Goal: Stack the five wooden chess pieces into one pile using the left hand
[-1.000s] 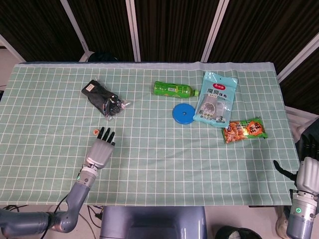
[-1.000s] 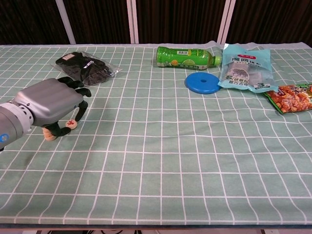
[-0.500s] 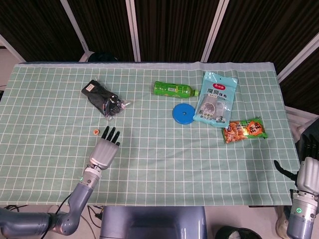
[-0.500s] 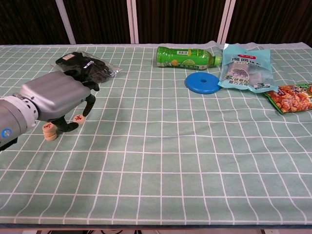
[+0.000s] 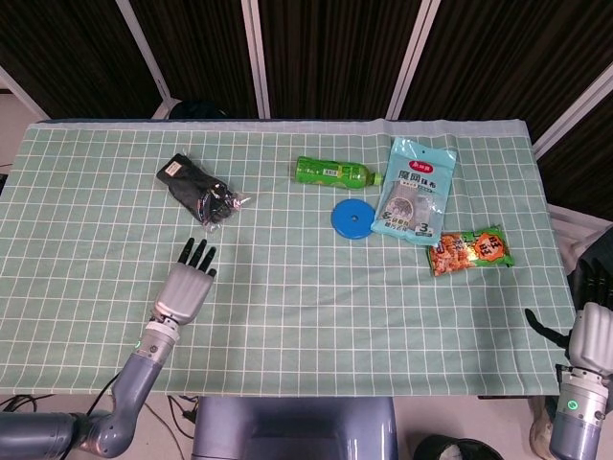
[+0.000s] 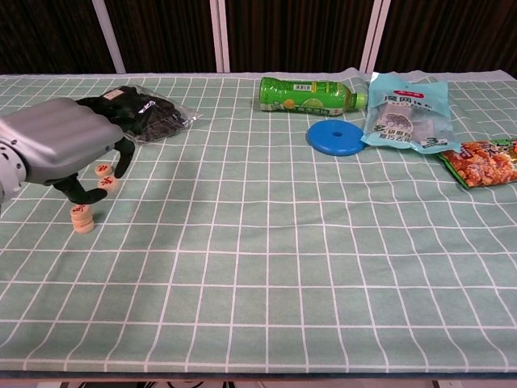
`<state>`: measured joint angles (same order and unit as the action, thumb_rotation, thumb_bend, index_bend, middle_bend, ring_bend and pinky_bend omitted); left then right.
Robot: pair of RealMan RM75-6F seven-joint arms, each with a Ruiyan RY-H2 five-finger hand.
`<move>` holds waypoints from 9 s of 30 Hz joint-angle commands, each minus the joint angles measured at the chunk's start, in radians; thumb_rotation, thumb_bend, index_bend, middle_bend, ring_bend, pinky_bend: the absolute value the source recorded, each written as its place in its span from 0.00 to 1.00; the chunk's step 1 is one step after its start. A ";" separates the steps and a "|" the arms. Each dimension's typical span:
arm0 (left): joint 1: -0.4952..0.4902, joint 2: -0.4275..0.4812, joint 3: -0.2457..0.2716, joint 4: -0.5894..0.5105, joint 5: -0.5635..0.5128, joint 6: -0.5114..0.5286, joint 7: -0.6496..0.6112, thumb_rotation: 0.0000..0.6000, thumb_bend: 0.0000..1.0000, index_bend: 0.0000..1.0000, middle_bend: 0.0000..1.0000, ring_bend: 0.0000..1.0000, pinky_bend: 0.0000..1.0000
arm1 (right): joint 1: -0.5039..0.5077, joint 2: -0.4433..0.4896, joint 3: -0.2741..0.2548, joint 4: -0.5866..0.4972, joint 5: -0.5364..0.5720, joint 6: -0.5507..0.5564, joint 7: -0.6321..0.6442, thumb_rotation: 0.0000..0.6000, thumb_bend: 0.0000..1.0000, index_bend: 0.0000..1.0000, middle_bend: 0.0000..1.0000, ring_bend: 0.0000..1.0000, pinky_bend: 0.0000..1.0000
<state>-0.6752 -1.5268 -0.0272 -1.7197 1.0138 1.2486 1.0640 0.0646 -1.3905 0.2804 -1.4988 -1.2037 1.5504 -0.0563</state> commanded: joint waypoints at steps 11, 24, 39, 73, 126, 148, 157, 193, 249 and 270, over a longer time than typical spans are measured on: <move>0.039 0.059 0.043 0.012 0.022 -0.018 -0.083 1.00 0.32 0.54 0.12 0.00 0.07 | -0.001 -0.004 -0.002 0.002 -0.005 0.006 -0.005 1.00 0.25 0.06 0.00 0.02 0.00; 0.054 0.055 0.057 0.031 0.051 -0.021 -0.100 1.00 0.32 0.54 0.12 0.00 0.07 | -0.001 -0.004 -0.004 0.002 -0.007 0.006 -0.005 1.00 0.25 0.06 0.00 0.02 0.00; 0.060 0.045 0.057 0.038 0.056 -0.027 -0.087 1.00 0.32 0.54 0.12 0.00 0.07 | -0.004 0.000 -0.002 -0.003 -0.007 0.009 -0.003 1.00 0.25 0.06 0.00 0.02 0.00; 0.067 0.039 0.053 0.039 0.073 -0.033 -0.069 1.00 0.32 0.52 0.12 0.00 0.07 | -0.007 0.002 0.002 -0.011 0.000 0.009 -0.001 1.00 0.25 0.06 0.00 0.02 0.00; 0.079 0.049 0.056 0.038 0.098 -0.037 -0.059 1.00 0.32 0.45 0.12 0.00 0.06 | -0.012 -0.003 0.009 -0.010 0.004 0.024 -0.010 1.00 0.25 0.06 0.00 0.02 0.00; 0.049 0.114 -0.030 0.152 0.112 -0.116 -0.274 1.00 0.27 0.33 0.11 0.00 0.05 | -0.010 -0.016 0.007 0.000 0.006 0.026 -0.026 1.00 0.25 0.06 0.00 0.02 0.00; 0.008 0.071 -0.063 0.254 0.068 -0.200 -0.326 1.00 0.27 0.33 0.11 0.00 0.05 | -0.006 -0.029 0.002 0.012 0.007 0.024 -0.040 1.00 0.25 0.06 0.00 0.02 0.00; -0.074 -0.137 -0.118 0.521 -0.099 -0.252 -0.256 1.00 0.27 0.42 0.11 0.00 0.05 | -0.005 -0.041 -0.003 0.028 0.003 0.022 -0.052 1.00 0.25 0.06 0.00 0.02 0.00; -0.085 -0.187 -0.105 0.577 -0.123 -0.226 -0.167 1.00 0.31 0.47 0.11 0.00 0.05 | -0.010 -0.036 -0.001 0.025 0.005 0.017 -0.046 1.00 0.25 0.06 0.00 0.02 0.00; -0.079 -0.158 -0.109 0.534 -0.095 -0.198 -0.183 1.00 0.34 0.51 0.13 0.00 0.06 | -0.012 -0.035 -0.002 0.020 0.002 0.020 -0.044 1.00 0.25 0.06 0.00 0.02 0.00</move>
<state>-0.7548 -1.6924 -0.1344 -1.1766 0.9142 1.0440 0.8821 0.0527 -1.4254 0.2788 -1.4788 -1.2015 1.5705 -0.1005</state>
